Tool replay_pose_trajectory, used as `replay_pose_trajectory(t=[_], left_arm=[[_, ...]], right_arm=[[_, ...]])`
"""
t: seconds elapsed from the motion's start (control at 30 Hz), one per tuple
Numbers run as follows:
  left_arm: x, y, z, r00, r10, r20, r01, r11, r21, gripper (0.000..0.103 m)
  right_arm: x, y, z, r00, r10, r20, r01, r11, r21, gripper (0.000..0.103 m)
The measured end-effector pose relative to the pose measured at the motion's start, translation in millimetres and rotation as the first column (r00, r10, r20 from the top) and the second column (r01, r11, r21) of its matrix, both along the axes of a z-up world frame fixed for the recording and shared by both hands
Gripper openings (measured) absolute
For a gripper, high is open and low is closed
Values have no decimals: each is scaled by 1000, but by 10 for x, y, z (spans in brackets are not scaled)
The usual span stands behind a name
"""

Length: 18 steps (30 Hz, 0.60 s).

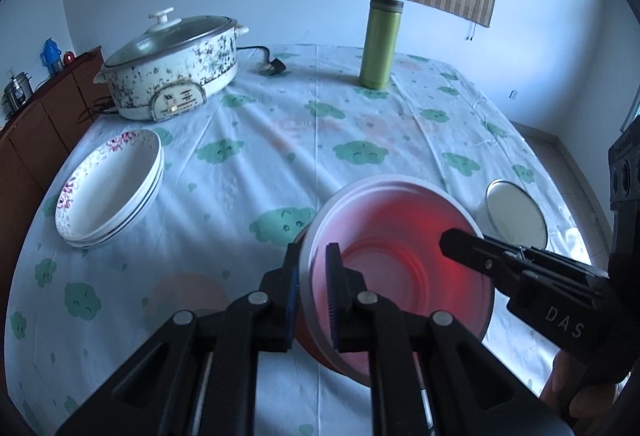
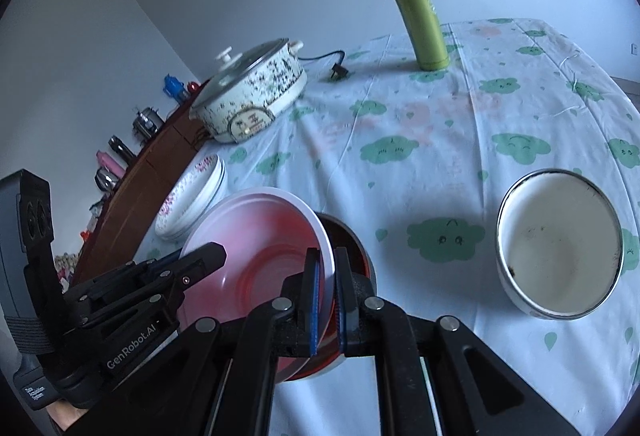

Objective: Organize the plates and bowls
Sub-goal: 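Lift the pink plastic bowl with the right gripper over the dark pan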

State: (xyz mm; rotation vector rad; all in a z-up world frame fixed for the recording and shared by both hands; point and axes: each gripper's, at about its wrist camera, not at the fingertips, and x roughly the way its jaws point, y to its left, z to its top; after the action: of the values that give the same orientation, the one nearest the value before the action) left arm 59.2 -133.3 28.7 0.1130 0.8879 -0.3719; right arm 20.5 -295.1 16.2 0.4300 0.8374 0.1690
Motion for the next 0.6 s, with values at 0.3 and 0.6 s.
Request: replay_pose_trajectory(t=[0.3, 0.6], left_arm=[[2, -42, -126, 1000, 3, -14, -3, 1000, 25, 10], [39, -47, -243, 999, 14, -41, -12, 999, 31, 10]], right_arm=[[26, 21, -108, 999, 5, -46, -6, 1000, -25, 8], [43, 47, -153, 998, 8, -61, -11, 999, -50, 8]])
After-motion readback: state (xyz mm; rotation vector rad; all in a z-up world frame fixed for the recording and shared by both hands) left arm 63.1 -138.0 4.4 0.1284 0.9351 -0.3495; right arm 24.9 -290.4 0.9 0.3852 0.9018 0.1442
